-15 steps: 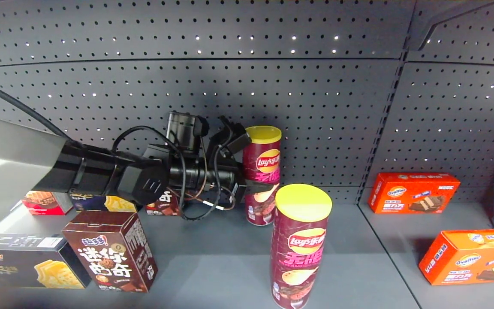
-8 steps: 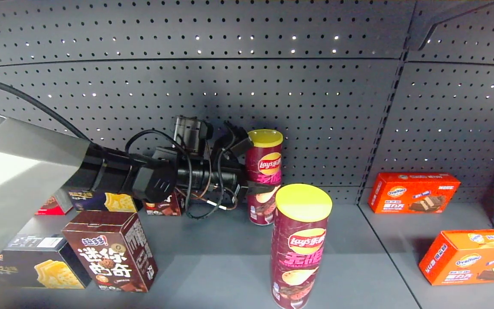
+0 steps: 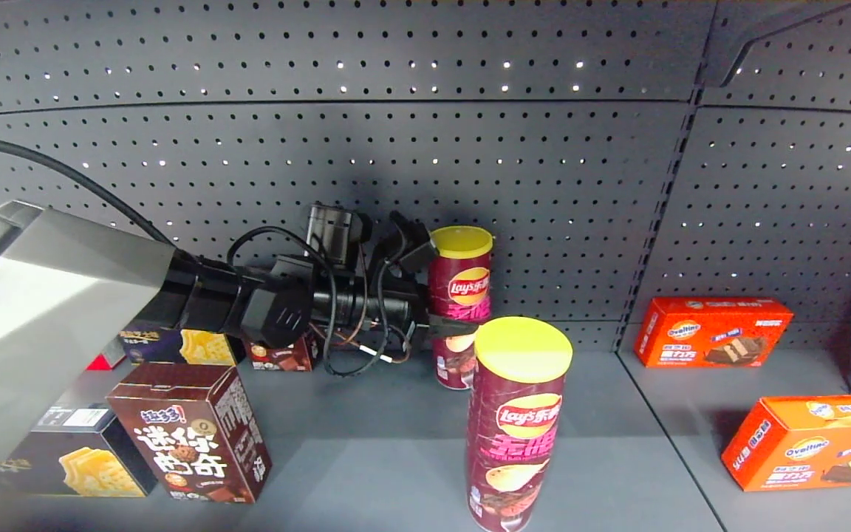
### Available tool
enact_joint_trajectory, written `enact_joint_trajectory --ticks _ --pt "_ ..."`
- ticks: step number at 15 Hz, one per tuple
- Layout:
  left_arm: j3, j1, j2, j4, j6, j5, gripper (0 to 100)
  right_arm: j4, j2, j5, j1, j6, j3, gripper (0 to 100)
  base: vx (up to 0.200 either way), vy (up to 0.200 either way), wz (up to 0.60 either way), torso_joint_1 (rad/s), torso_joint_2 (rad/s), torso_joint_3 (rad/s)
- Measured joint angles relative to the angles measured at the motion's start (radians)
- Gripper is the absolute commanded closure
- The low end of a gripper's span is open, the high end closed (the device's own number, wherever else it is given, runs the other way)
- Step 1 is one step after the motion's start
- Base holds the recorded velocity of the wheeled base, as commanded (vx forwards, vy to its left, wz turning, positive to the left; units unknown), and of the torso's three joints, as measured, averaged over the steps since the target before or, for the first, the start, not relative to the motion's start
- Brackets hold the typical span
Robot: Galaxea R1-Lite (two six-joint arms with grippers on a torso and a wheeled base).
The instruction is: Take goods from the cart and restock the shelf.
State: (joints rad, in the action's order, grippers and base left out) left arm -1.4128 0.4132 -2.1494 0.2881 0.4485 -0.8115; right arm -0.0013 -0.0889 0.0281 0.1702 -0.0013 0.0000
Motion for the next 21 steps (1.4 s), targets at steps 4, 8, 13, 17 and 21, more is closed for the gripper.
enact_joint_trajectory --ticks 4,8,13,17,21 --pt "-0.009 0.001 -0.012 -0.001 0.005 -0.015 100 0.0 0.0 0.0 0.0 0.0 0.0 0 0.0 0.0 0.0 0.0 0.0 0.0" --pt "-0.009 0.003 -0.022 -0.002 0.011 -0.019 100 0.0 0.0 0.0 0.0 0.0 0.0 0 0.0 0.0 0.0 0.0 0.0 0.0" --pt "-0.009 0.006 -0.031 -0.002 0.012 -0.018 100 0.0 0.0 0.001 0.0 0.0 0.0 0 0.0 0.0 0.0 0.0 0.0 0.0" --pt "-0.009 0.011 -0.04 -0.001 0.019 -0.017 0 0.0 0.0 0.0 0.0 0.0 0.0 0 0.0 0.0 0.0 0.0 0.0 0.0" --pt "-0.009 0.011 -0.047 0.002 0.024 -0.014 0 0.0 0.0 0.0 0.0 0.0 0.0 0 0.0 0.0 0.0 0.0 0.0 0.0"
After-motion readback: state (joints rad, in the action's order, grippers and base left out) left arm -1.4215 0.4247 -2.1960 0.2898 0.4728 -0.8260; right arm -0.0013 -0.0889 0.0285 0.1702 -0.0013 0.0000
